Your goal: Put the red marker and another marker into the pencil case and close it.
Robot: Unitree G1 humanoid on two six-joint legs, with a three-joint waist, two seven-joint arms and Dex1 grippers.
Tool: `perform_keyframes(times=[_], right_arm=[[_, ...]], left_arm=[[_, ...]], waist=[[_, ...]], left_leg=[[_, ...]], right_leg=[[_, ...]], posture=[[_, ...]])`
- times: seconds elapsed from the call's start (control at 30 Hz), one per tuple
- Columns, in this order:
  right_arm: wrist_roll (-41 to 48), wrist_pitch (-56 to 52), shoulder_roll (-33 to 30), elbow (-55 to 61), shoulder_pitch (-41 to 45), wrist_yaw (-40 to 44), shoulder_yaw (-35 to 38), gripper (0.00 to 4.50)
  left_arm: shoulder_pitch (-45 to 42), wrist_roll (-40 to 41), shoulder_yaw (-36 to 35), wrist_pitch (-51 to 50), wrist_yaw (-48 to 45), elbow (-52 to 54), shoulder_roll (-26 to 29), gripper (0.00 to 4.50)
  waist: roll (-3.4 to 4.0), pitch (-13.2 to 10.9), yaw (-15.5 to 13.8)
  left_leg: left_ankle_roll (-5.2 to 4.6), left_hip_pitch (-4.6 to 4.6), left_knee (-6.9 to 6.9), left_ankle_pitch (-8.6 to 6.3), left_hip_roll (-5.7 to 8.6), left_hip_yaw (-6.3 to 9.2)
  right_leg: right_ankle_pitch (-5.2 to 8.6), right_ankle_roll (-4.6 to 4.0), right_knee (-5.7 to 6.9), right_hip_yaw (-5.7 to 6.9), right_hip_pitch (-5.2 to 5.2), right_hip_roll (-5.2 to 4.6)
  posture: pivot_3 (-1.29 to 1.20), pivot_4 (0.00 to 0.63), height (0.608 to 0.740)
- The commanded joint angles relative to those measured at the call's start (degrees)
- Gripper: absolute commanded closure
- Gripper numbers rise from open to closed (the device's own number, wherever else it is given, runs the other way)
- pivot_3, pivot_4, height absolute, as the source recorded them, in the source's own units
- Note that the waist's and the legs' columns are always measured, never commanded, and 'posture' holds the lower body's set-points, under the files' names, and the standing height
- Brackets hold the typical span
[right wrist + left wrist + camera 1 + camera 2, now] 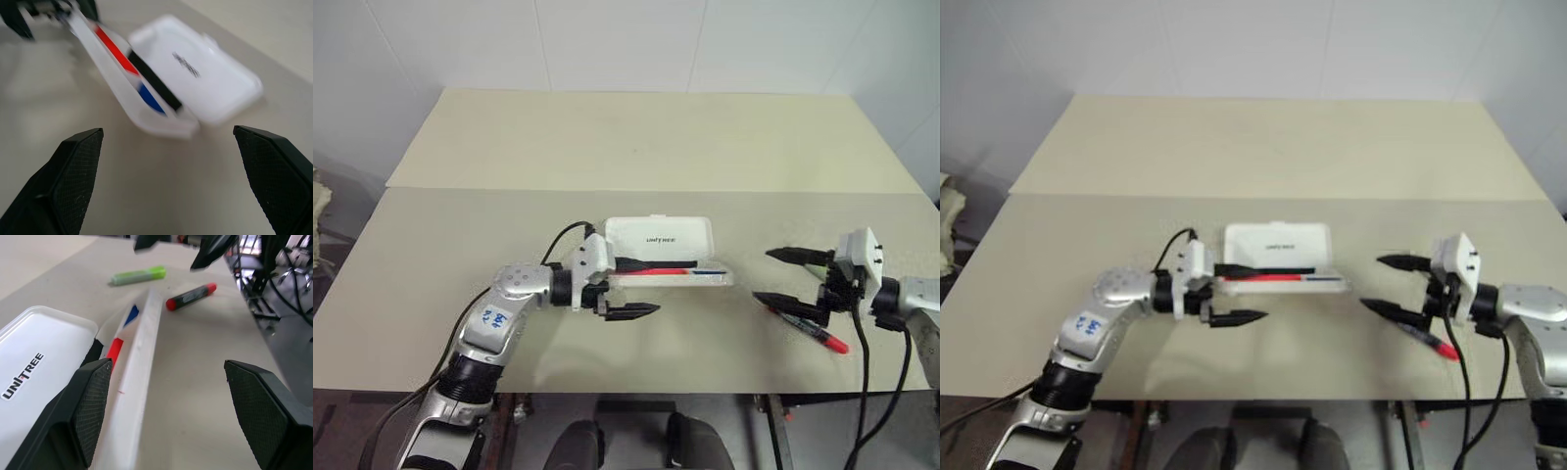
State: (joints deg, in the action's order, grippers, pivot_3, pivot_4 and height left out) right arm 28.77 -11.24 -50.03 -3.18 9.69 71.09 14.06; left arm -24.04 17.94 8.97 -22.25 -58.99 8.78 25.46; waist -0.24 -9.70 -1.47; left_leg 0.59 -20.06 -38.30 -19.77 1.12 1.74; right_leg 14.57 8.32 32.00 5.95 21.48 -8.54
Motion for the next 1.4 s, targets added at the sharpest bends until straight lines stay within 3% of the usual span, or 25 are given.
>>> perform_keyframes(times=[0.03, 0.43, 0.77, 1.4], right_arm=[[0.0, 1.7, -1.0, -0.1, 0.5, 1.0, 1.8, 0.00], [1.0, -0.8, -1.2, 4.4, 1.4, 0.0, 2.2, 0.00], [1.3, -4.0, -2.8, 7.2, -2.3, -1.3, 4.3, 0.00], [-4.8, -5.5, -7.0, 2.1, -9.4, -0.8, 3.7, 0.00]], left_arm=[[1.0, 1.3, -0.4, 3.5, -1.0, 0.4, -0.2, 0.59], [2.3, 1.9, 2.3, 9.2, -4.6, -8.1, -5.0, 0.59], [3.7, 1.4, 5.9, 7.7, -7.3, -9.1, -5.5, 0.59], [0.3, 4.1, 2.3, 10.4, -8.7, -6.1, -5.3, 0.59]], waist=[[0.00, 0.0, 0.0], [0.01, 0.0, -0.2], [0.02, 0.0, -0.1], [0.02, 0.0, -0.2]], left_leg=[[0.00, 0.00, 0.00, 0.00, -0.01, 0.00], [0.00, -0.03, -0.01, 0.00, 0.01, 0.00], [0.00, -0.02, -0.01, 0.00, -0.01, -0.02], [-0.01, -0.03, -0.02, 0.00, -0.01, -0.01]], right_leg=[[-0.02, -0.03, 0.00, 0.00, 0.00, 0.00], [-0.03, -0.03, -0.04, 0.02, 0.00, -0.01], [-0.03, -0.03, -0.03, 0.02, 0.00, 0.00], [-0.03, -0.03, -0.04, 0.02, -0.01, 0.00]], posture=[[0.00, 0.150, 0.740], [0.00, 0.150, 0.740], [0.00, 0.150, 0.740], [0.00, 0.150, 0.740]])
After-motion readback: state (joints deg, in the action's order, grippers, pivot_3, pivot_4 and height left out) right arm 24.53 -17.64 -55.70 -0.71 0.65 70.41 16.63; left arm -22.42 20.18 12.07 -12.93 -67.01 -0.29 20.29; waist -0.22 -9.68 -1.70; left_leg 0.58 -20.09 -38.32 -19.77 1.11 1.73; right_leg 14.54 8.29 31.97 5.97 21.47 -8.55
